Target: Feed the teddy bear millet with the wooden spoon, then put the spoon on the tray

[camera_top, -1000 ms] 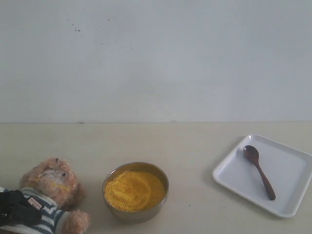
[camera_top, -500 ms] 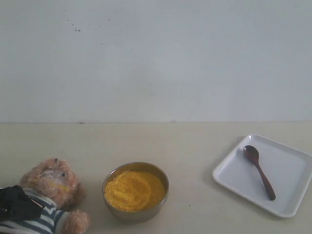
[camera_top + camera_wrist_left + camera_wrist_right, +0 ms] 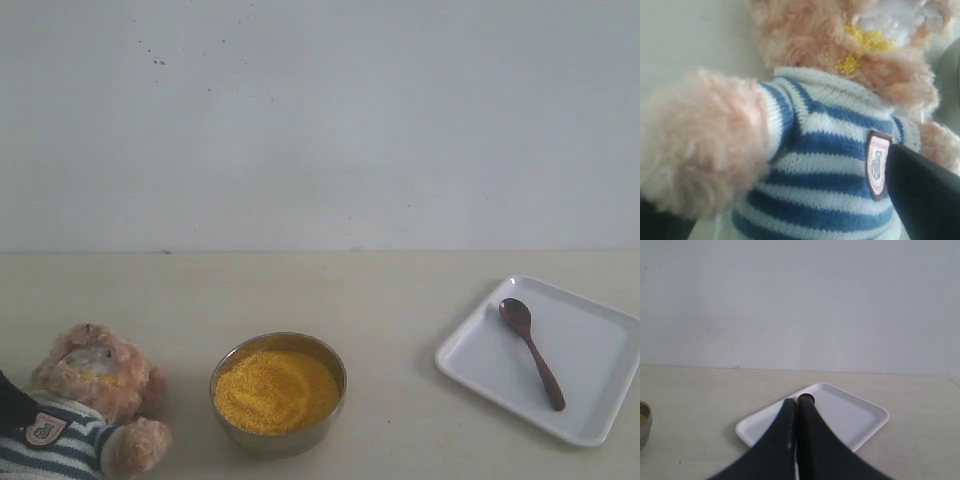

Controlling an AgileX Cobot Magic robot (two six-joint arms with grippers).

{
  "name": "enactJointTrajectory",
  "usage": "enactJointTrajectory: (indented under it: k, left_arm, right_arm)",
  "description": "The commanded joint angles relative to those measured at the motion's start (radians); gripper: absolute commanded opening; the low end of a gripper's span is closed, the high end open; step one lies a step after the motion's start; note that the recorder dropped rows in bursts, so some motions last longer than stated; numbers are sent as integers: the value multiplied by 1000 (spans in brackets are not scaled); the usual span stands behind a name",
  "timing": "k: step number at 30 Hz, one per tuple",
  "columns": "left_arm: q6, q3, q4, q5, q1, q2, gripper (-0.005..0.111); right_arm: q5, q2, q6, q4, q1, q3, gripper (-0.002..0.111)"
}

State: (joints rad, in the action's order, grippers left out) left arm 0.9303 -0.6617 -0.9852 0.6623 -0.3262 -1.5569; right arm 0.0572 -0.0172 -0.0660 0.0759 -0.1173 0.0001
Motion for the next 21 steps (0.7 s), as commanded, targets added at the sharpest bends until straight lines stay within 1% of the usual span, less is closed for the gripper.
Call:
enactJointTrajectory:
  k: [1, 3, 10, 12, 18, 21]
  left_arm:
    - [-93, -3, 33, -40, -42, 120, 87]
    - [-118, -3, 33, -40, -48, 168, 87]
    - [-159, -3, 33, -7, -48, 247, 86]
    - [-192, -3, 33, -7, -48, 271, 80]
    - [-235, -3, 33, -5, -48, 336, 58]
    - [-263, -3, 33, 20, -48, 352, 47]
  right_arm:
    - [-2, 6, -1, 0, 4, 0, 0]
    - [-2, 6, -1, 0, 4, 0, 0]
    - [-2, 6, -1, 0, 4, 0, 0]
    - [-2, 6, -1, 0, 4, 0, 0]
    - [-2, 6, -1, 0, 4, 0, 0]
    - [-2, 6, -1, 0, 4, 0, 0]
